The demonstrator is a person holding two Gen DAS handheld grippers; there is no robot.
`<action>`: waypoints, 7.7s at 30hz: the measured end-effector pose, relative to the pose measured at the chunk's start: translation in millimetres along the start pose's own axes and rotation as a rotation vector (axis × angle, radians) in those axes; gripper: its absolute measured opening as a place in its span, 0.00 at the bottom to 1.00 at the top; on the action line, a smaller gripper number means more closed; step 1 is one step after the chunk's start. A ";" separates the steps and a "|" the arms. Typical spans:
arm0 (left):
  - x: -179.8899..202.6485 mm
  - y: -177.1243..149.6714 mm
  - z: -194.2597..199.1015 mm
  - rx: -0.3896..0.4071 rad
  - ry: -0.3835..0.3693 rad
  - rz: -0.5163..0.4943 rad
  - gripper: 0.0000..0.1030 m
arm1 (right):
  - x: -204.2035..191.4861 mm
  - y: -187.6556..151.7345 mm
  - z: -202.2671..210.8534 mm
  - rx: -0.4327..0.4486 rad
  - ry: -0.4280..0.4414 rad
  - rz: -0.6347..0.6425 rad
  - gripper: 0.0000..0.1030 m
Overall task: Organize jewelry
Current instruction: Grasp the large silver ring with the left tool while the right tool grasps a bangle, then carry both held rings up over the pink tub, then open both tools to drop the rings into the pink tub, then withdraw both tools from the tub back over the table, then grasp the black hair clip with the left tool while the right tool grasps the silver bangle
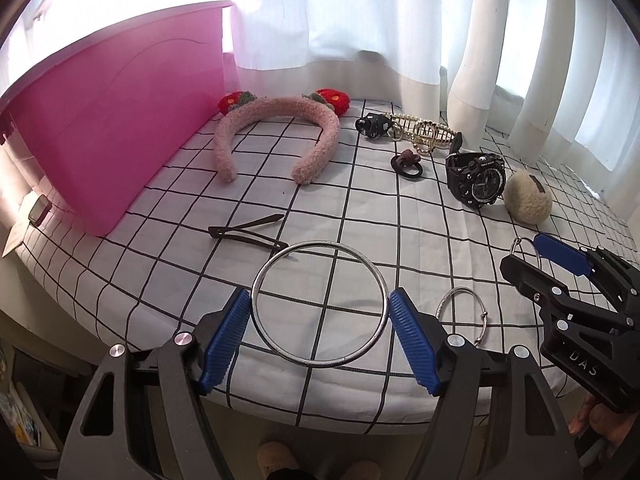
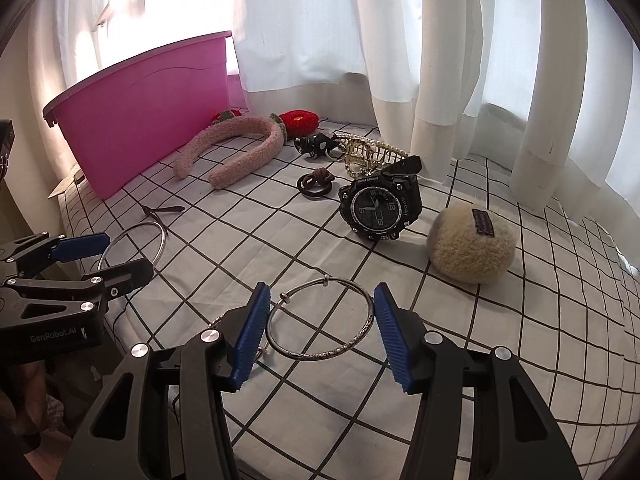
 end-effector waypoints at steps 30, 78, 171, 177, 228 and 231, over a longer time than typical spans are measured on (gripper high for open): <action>-79.5 171.8 112.5 0.231 0.072 0.105 0.68 | -88.2 222.5 31.3 0.221 0.163 0.166 0.50; -328.5 216.1 -24.8 -0.052 0.235 0.260 0.84 | -255.0 315.9 -223.3 -0.186 0.239 0.218 0.52; -7.5 128.7 87.3 -0.081 0.171 0.131 0.94 | 66.1 120.6 92.1 -0.087 0.045 -0.134 0.73; -9.6 107.6 67.1 -0.119 0.140 0.100 0.94 | 59.1 95.2 85.5 -0.107 0.020 -0.162 0.73; -55.7 25.5 -95.7 -0.046 -0.223 -0.236 0.95 | -54.6 -38.2 -16.7 -0.041 -0.392 -0.265 0.73; -52.2 26.6 -96.9 -0.043 -0.232 -0.241 0.94 | -55.6 -38.5 -16.4 -0.032 -0.398 -0.263 0.73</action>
Point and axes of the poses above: each gripper's, at about its wrist camera, not at the fingertips, and z roughly against the way its jaws point, x to its right, y to its top, the point moved 6 cm from there along -z, roughly the way its jaws point, and after that the axes turned 10 degrees about x, right-handed, at the moved point
